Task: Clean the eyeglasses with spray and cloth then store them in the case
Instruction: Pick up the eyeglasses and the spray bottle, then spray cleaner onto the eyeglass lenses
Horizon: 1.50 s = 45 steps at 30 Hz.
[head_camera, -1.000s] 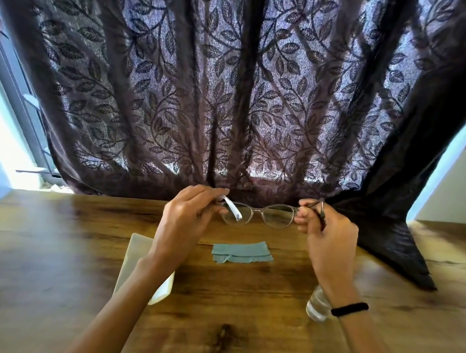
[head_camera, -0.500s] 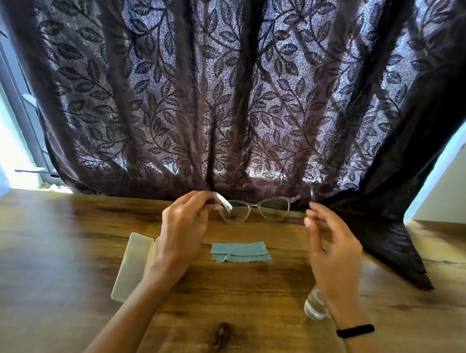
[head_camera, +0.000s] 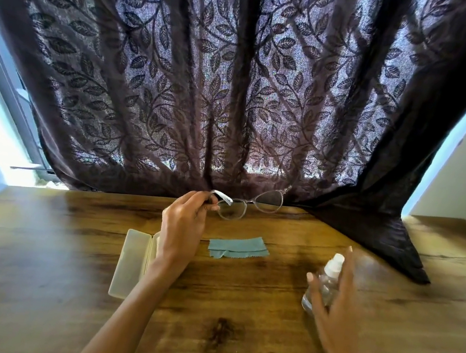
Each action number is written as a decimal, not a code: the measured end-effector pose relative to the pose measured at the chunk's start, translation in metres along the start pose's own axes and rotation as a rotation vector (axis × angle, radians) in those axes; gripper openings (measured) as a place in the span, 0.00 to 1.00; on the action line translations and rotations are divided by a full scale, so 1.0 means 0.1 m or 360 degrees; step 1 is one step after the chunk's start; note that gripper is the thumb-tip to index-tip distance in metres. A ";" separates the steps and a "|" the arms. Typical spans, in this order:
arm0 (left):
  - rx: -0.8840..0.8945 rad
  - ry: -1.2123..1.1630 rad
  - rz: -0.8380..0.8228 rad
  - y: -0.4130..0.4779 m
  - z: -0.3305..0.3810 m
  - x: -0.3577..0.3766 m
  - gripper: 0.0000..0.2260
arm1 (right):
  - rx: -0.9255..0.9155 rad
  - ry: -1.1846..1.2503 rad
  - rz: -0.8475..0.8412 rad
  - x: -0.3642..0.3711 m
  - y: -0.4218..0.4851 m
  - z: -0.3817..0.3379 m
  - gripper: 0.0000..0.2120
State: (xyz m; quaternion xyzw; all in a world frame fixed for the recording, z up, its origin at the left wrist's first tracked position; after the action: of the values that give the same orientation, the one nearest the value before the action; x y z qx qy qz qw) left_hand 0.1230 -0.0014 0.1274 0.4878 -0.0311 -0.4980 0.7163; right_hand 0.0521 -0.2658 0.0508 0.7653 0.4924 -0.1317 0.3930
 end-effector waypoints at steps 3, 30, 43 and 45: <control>0.0007 0.0015 -0.0014 -0.01 -0.01 0.00 0.08 | 0.0023 0.0100 -0.0108 0.10 -0.07 0.03 0.39; -0.0003 0.0068 0.0017 0.07 0.04 -0.15 0.08 | -0.0638 0.0412 -0.0479 0.38 0.35 -1.25 0.28; -0.0026 0.0040 0.0019 0.05 -0.05 -0.14 0.08 | -0.0659 0.0556 -0.0093 0.01 0.32 -1.02 0.27; -0.0023 0.0042 0.0022 0.05 -0.05 -0.13 0.08 | -0.0637 0.0527 -0.0059 -0.01 0.32 -0.95 0.26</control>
State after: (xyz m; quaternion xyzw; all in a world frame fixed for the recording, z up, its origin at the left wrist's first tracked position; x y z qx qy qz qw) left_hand 0.1225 0.0120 0.1338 0.4890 -0.0214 -0.4869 0.7235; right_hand 0.0612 -0.2039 0.1288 0.6743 0.5803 0.0882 0.4481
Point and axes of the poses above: each hand's wrist, its own y-axis towards the middle knuckle, its own x-axis out of the palm, z = x × y, the point moved 3 cm from there along y, towards the middle knuckle, and after that the axes turned 7 degrees about -z, right-handed, at the moved point
